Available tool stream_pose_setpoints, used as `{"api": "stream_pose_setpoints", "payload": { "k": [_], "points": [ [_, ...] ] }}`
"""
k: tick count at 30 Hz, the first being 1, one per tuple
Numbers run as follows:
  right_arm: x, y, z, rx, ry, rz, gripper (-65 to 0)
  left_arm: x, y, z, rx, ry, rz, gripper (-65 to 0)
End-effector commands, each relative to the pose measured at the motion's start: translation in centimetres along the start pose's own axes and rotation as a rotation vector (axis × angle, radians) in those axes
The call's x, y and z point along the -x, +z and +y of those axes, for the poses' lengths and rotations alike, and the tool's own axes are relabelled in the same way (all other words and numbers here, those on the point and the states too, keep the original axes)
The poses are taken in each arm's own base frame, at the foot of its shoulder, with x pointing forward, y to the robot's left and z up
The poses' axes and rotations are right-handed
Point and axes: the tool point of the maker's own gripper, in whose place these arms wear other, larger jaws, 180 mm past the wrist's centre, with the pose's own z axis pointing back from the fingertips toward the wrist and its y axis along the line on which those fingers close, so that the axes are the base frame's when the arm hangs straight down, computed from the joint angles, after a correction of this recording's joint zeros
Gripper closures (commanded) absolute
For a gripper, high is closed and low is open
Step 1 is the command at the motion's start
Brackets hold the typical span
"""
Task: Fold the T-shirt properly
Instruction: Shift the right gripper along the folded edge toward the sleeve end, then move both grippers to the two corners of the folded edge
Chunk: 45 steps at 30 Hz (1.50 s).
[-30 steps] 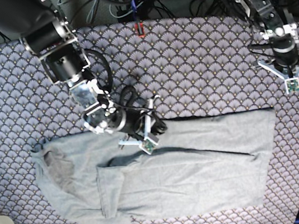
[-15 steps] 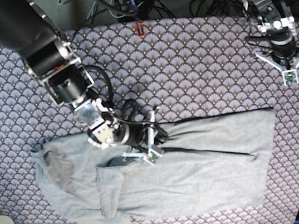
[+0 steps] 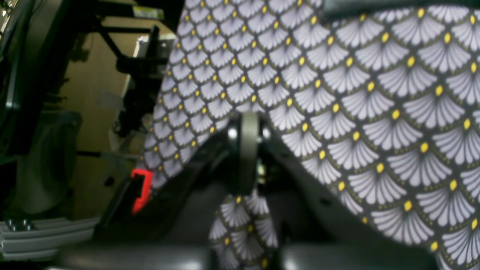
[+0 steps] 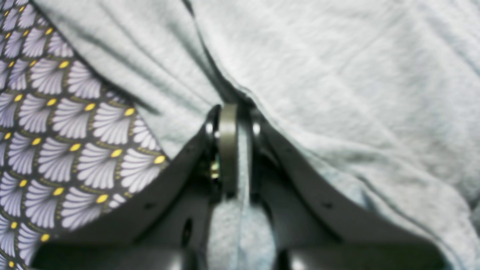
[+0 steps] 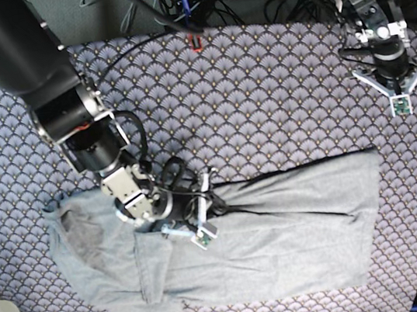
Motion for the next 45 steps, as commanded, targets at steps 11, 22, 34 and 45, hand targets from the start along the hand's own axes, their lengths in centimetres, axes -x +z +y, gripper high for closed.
{"api": "stream_pose_setpoints", "payload": {
  "k": [11,22,34,45],
  "points": [
    [-11.5,1.8,-6.9,0.312,0.108,-0.299,-3.2,-1.4,0.2,1.2,-0.034,-0.006,-0.049,0.0],
    [-7.1,2.8,-9.3,0.411,0.085,-0.202,-2.9,-0.3,0.3,1.8,-0.043,-0.005,-0.028,0.0],
    [-0.2,12.6,-17.4,0.579,0.073,-0.051,-3.3,-7.0,-0.7,-1.5,0.025,0.015,-0.169,0.0],
    [3.6,24.3,-21.1,0.646,-0.07,-0.01,-20.6,-10.5,-1.5,-4.4,0.093,0.013,-0.231,-5.7]
  ]
}}
